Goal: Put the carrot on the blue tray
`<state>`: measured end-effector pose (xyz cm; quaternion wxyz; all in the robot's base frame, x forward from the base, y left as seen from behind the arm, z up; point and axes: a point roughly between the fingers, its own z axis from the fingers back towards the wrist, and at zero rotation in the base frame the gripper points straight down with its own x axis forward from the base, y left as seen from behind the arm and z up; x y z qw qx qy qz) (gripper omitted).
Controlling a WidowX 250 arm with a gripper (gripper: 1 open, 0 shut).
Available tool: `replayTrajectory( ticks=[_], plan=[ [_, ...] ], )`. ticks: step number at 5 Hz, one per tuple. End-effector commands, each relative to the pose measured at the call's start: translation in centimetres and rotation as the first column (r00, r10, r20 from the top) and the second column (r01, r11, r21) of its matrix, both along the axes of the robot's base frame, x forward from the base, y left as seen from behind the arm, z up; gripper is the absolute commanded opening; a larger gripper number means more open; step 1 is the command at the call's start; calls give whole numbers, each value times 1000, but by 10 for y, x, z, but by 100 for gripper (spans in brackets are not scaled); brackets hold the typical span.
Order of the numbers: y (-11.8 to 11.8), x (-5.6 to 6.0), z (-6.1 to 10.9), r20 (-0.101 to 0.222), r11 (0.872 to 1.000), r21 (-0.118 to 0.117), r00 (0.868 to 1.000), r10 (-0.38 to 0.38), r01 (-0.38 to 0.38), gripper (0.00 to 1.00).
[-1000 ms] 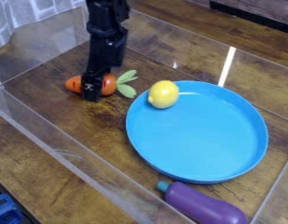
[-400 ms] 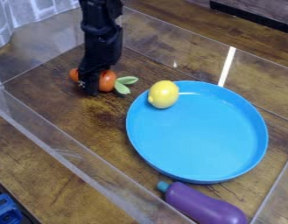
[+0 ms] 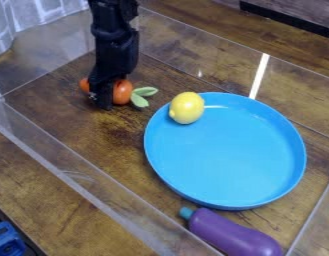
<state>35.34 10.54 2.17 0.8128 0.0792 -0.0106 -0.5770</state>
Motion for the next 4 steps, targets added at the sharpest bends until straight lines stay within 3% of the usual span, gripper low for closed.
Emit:
replayTrajectory(
  ticks=[1,2,4],
  plan=[
    [15,4,2,32,1000,4,999,29,-29,0],
    [34,2,1,39,1000,-1,999,23,-23,0],
    [22,11,15,45,1000,31,999,3,-4,0]
  ],
)
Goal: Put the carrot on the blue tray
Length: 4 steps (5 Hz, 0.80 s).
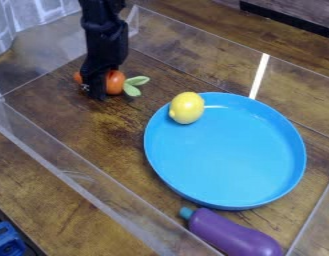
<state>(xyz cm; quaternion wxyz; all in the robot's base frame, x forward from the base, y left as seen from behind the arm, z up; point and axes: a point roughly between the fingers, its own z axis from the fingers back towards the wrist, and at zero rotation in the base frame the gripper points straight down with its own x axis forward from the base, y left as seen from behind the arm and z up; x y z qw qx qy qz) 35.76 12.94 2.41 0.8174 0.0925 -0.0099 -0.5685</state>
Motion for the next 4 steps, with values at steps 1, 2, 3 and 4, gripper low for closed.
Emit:
replayTrajectory(
  ticks=[1,2,3,4],
  plan=[
    [-5,11,23,34,1000,27,999,-5,5,0],
    [-8,17,36,40,999,47,999,11,-13,0],
    [-11,25,56,51,997,74,998,25,-29,0],
    [-7,31,71,66,994,98,997,37,-44,0]
  ],
)
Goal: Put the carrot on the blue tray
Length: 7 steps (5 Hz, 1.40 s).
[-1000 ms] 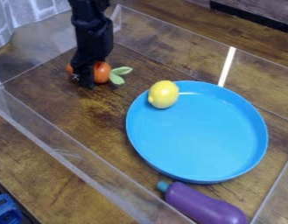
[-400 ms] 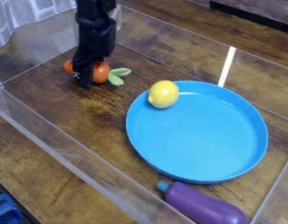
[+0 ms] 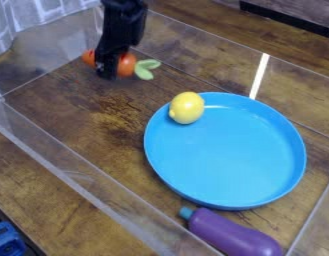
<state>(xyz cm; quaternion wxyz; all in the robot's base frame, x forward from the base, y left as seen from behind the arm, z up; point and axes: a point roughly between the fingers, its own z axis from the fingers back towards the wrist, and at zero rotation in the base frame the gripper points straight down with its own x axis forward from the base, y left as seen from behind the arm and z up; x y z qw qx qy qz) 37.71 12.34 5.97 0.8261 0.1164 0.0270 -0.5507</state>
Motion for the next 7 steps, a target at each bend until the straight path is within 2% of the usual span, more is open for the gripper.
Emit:
replayTrajectory(
  ticks=[1,2,3,4,5,6,7],
  plan=[
    [1,16,47,108,999,46,994,-25,20,0],
    [-20,19,53,127,997,69,991,-50,41,0],
    [-46,20,49,141,989,87,981,-130,119,0],
    [-46,15,48,139,973,104,966,-218,205,0],
    [-54,9,53,141,950,109,941,-306,293,0],
    [-61,1,60,143,921,112,911,-387,373,0],
    [-53,-5,59,145,919,121,910,-389,374,0]
  ],
)
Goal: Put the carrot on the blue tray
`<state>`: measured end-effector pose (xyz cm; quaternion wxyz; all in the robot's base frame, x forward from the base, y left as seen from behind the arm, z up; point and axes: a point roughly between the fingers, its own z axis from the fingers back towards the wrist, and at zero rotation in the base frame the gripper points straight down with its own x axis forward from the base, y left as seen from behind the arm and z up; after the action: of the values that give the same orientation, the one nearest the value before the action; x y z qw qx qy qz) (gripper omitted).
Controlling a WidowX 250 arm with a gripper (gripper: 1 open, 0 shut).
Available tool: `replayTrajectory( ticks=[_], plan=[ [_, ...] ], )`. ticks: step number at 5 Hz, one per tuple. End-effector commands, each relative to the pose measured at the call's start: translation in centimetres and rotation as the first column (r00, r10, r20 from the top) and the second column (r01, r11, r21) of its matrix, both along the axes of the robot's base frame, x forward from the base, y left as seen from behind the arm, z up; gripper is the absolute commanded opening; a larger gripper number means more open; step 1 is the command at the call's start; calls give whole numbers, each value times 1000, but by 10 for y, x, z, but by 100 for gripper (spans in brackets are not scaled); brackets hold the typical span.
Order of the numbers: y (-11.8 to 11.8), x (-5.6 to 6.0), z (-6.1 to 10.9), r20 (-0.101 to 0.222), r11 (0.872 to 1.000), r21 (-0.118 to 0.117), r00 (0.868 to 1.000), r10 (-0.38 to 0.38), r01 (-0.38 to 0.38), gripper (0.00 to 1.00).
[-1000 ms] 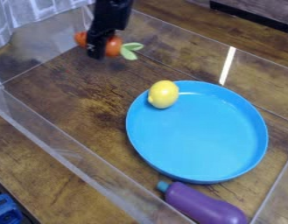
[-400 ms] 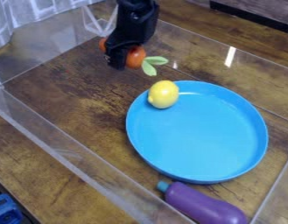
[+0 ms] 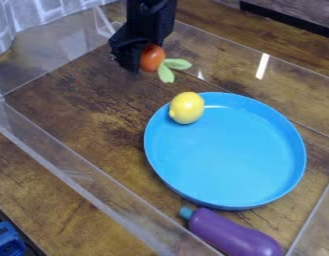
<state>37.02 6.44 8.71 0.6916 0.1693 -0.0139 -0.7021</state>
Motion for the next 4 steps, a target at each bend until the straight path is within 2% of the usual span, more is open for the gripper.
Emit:
replayTrajectory(
  ticks=[1,2,3,4],
  plan=[
    [18,-1,29,102,1000,18,995,19,-21,0],
    [15,6,35,109,1000,22,994,-14,12,100],
    [9,11,35,107,999,27,994,-33,30,100],
    [16,17,9,101,999,26,994,-28,26,100]
  ],
)
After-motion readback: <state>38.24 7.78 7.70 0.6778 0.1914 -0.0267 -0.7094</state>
